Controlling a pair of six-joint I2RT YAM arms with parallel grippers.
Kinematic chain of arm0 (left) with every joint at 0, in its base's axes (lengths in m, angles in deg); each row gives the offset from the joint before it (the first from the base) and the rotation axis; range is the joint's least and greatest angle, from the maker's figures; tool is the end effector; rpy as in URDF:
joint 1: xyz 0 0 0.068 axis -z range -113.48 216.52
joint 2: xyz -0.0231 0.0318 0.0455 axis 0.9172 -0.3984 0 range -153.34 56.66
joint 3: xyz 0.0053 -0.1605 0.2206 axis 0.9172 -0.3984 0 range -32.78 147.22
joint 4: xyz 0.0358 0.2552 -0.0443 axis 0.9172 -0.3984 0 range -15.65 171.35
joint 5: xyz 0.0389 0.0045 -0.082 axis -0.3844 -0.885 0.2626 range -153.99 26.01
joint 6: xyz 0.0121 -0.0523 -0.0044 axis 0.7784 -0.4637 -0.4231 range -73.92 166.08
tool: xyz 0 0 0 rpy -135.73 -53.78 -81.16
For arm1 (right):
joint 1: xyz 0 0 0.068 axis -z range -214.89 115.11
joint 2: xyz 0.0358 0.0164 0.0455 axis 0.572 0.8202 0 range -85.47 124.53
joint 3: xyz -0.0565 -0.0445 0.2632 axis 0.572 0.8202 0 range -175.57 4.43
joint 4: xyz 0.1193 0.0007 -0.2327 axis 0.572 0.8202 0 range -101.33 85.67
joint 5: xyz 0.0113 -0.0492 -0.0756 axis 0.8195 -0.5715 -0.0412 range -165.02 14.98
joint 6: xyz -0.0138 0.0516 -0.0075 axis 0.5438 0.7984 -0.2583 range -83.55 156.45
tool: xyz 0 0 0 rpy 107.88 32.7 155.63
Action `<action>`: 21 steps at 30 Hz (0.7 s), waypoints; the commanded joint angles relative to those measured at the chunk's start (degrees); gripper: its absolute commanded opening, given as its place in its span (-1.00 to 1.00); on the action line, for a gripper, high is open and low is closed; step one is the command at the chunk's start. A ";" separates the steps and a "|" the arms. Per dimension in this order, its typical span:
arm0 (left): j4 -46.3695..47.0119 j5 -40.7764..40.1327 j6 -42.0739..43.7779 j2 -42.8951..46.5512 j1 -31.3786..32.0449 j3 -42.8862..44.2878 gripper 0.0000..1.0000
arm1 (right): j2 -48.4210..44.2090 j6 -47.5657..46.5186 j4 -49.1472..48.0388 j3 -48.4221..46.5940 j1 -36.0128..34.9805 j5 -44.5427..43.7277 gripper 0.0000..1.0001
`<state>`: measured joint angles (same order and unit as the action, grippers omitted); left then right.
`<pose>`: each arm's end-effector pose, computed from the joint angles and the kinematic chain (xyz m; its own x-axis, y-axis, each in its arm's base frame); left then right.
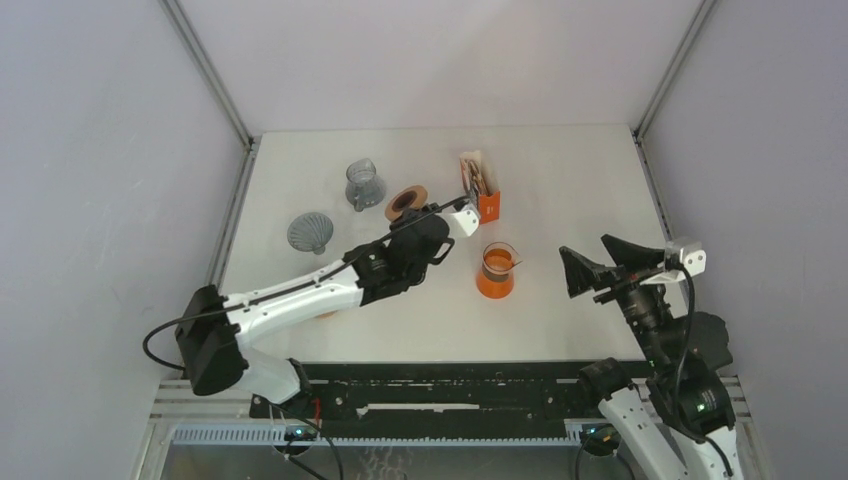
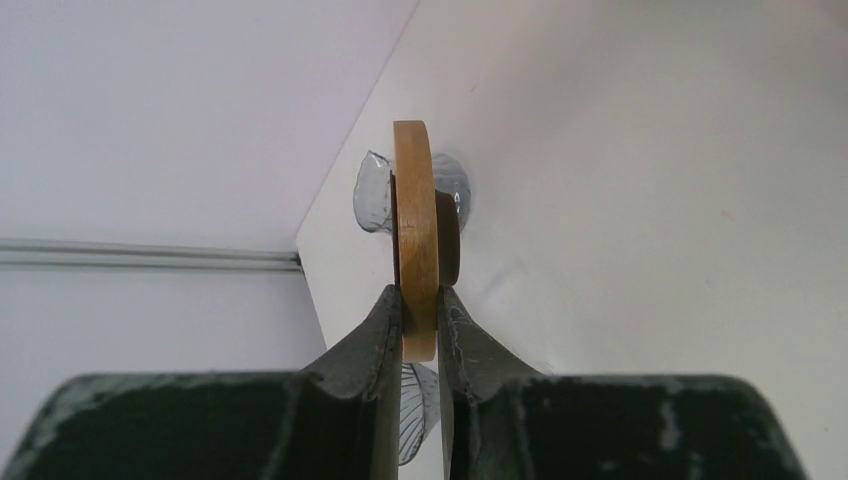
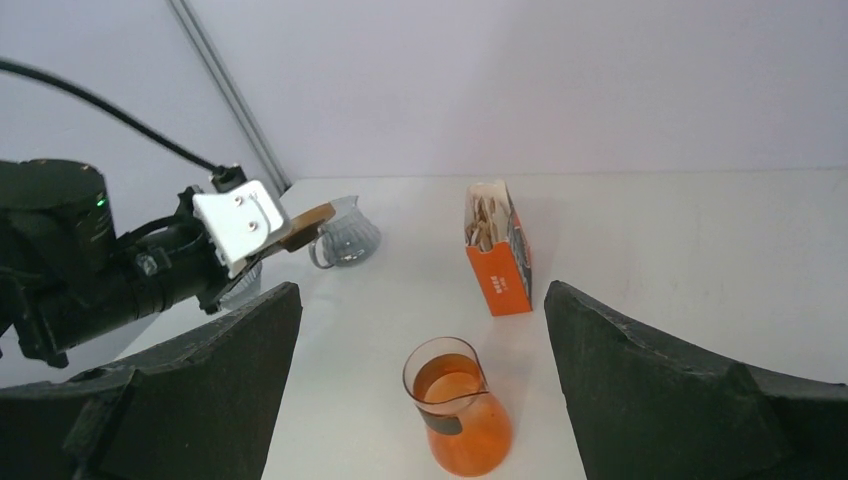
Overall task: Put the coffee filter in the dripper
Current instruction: Place the dripper holder onto the coffee server.
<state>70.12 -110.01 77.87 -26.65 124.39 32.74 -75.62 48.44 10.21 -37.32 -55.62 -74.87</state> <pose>0.1956 -0.2634 0.3102 -0.0857 0.8244 -0.5594 0.3515 0.5504 0.7573 0.0411 0.0157 0.3588 0.0906 0.2564 -0.9623 -0.3835 0.9008 0.2039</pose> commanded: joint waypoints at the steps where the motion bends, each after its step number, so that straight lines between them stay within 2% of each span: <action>1: 3.71 4.62 6.26 7.39 1.36 -4.16 -0.99 | 5.05 5.55 3.98 -4.90 -0.36 1.78 1.00; 10: 8.53 14.24 14.33 18.96 2.64 -14.07 -1.00 | 12.14 14.25 2.80 -7.47 -0.07 7.48 1.00; 16: 16.98 19.48 21.67 26.11 4.37 -22.68 -1.00 | 18.21 21.13 -0.12 -8.38 2.69 15.33 1.00; 21: 17.46 21.33 22.66 28.19 4.89 -23.81 -1.00 | 26.15 26.08 -0.45 -10.93 2.88 22.33 0.99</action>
<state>81.36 -91.78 97.04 -0.75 128.76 9.44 -54.09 67.82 13.71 -45.11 -52.91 -60.14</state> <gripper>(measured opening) 0.186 1.000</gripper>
